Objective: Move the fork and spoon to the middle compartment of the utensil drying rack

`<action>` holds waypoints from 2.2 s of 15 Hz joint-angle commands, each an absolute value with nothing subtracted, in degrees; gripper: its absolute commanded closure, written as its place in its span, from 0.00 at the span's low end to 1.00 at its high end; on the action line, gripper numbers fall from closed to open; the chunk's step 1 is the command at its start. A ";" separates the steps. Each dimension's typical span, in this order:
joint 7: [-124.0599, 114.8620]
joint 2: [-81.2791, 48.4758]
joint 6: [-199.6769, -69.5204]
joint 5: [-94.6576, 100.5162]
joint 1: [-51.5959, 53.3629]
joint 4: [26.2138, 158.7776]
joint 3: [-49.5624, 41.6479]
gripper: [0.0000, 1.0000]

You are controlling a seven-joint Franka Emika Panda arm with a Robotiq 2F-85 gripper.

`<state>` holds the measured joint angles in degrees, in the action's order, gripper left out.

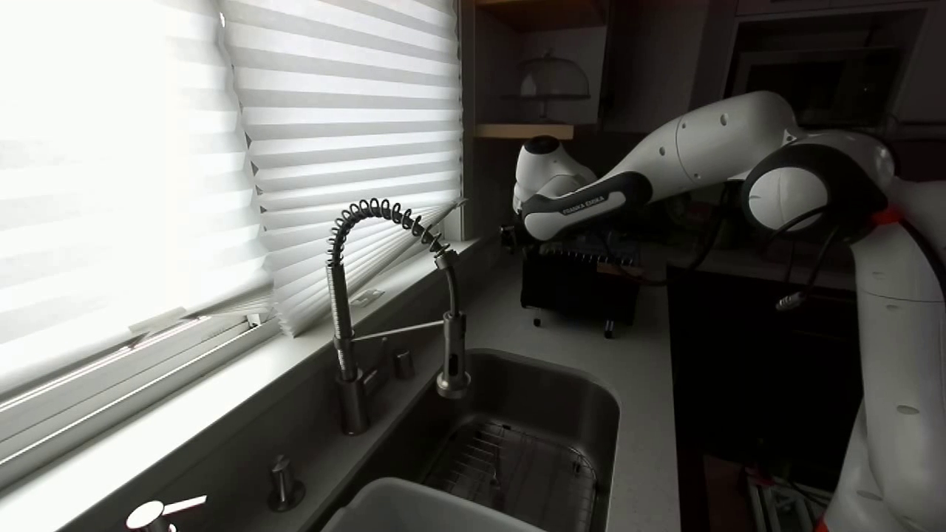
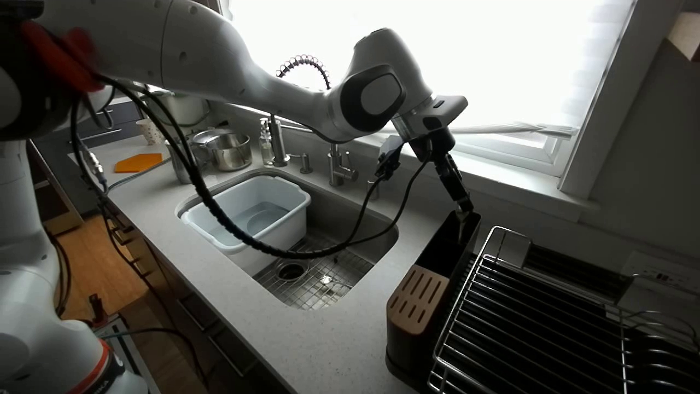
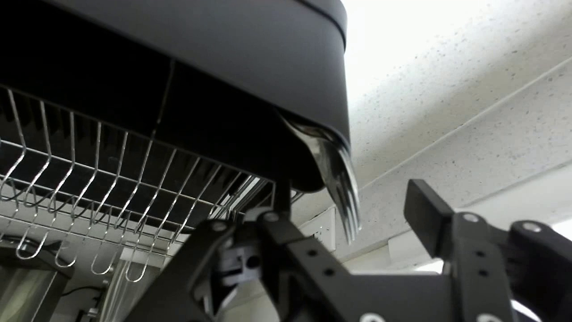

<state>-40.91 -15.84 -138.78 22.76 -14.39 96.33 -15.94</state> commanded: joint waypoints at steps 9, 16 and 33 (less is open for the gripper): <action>-38.89 -17.44 -134.26 20.31 -13.10 92.83 -17.73 0.98; -37.97 -14.79 -133.23 19.70 -13.05 93.81 -17.71 0.98; -38.41 -1.50 -134.59 17.35 -13.76 97.96 -16.81 0.98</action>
<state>-39.19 -5.25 -134.83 18.80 -13.62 94.51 -16.85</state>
